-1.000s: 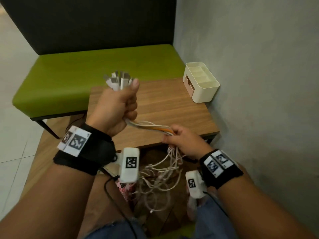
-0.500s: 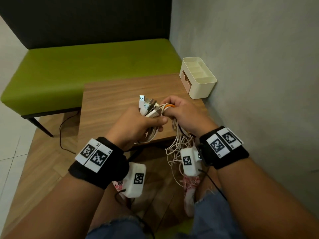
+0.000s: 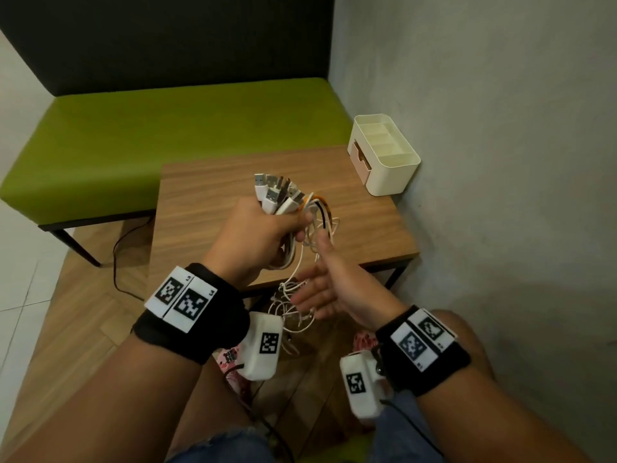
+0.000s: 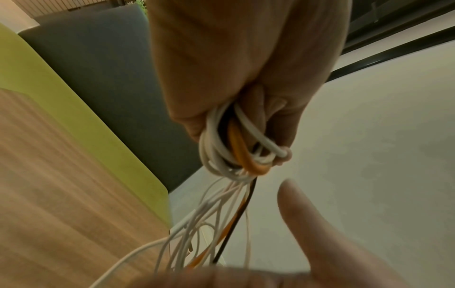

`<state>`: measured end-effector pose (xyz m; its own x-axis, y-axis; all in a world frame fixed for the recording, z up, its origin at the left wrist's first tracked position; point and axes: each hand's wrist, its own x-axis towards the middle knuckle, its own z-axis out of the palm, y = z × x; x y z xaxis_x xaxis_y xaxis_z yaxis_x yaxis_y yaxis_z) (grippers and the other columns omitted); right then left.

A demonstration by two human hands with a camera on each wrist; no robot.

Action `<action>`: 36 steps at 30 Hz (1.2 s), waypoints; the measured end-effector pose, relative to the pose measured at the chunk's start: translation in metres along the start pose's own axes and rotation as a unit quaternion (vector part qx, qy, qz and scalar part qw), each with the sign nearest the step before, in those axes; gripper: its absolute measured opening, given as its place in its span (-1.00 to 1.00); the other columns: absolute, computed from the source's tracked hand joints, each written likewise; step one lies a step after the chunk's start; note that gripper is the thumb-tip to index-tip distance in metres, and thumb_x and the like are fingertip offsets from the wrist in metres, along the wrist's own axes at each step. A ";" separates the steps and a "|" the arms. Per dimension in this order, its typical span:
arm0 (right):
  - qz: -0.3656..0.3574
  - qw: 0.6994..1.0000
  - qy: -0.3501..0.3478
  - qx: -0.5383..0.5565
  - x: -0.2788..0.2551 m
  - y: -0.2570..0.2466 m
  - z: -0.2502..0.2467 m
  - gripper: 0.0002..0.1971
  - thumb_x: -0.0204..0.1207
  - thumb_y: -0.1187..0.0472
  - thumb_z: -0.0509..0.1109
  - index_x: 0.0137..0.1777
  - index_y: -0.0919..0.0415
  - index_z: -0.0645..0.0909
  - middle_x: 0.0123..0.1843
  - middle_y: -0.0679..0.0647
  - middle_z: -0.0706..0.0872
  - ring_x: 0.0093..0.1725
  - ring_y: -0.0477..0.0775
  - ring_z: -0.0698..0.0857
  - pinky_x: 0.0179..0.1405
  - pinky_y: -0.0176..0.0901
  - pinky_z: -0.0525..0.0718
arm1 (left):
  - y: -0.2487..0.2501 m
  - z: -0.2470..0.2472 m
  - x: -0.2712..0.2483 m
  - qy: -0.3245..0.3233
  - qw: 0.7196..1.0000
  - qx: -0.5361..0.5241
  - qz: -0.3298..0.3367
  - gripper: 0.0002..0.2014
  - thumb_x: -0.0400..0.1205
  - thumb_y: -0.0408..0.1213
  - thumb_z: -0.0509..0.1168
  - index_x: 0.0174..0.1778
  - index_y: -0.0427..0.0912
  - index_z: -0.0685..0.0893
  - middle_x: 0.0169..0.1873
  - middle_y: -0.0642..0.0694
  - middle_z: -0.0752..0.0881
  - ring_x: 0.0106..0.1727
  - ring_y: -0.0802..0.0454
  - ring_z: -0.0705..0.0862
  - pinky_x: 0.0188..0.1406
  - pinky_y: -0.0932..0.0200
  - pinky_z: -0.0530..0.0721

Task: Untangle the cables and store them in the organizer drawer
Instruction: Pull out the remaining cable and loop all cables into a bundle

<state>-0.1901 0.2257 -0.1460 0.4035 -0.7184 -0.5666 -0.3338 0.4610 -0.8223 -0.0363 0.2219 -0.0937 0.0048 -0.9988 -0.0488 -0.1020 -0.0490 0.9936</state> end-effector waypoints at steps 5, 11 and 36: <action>-0.061 0.995 0.054 0.060 0.017 -0.013 0.001 -0.05 0.14 -0.69 0.14 0.28 0.04 0.63 0.11 0.11 0.81 0.11 0.06 0.80 0.17 0.21 0.76 | -0.007 -0.010 -0.010 -0.040 0.999 0.024 -0.004 -0.84 0.59 -0.48 0.38 -0.31 -0.29 0.62 -0.53 -0.12 0.61 -0.66 0.20 0.47 -0.67 0.38 0.37; -0.092 0.956 0.042 0.275 0.026 -0.027 0.012 -0.43 0.60 -0.08 0.39 0.31 0.47 0.59 0.05 0.34 0.72 -0.14 0.29 0.74 -0.35 0.05 0.78 | -0.028 -0.010 -0.024 -0.114 0.992 0.045 -0.012 -0.93 0.57 -0.47 0.40 -0.23 -0.32 0.67 -0.50 -0.09 0.68 -0.48 0.05 0.61 -0.43 0.23 0.52; 0.068 0.991 0.071 -0.092 0.119 -0.029 -0.038 -0.30 0.40 -0.51 0.28 0.05 0.18 0.65 -0.11 0.17 0.86 -0.16 0.11 0.86 -0.16 -0.09 0.76 | -0.101 -0.035 0.034 -0.009 0.989 -0.017 -0.144 -0.81 0.60 -0.49 0.35 -0.32 -0.22 0.58 -0.51 -0.15 0.59 -0.67 0.19 0.42 -0.67 0.32 0.34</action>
<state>-0.1650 0.1075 -0.1875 0.2244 -0.7285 -0.6472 -0.5309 0.4655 -0.7081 0.0086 0.1926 -0.1922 0.0120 -0.9436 -0.3309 -0.0660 -0.3309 0.9414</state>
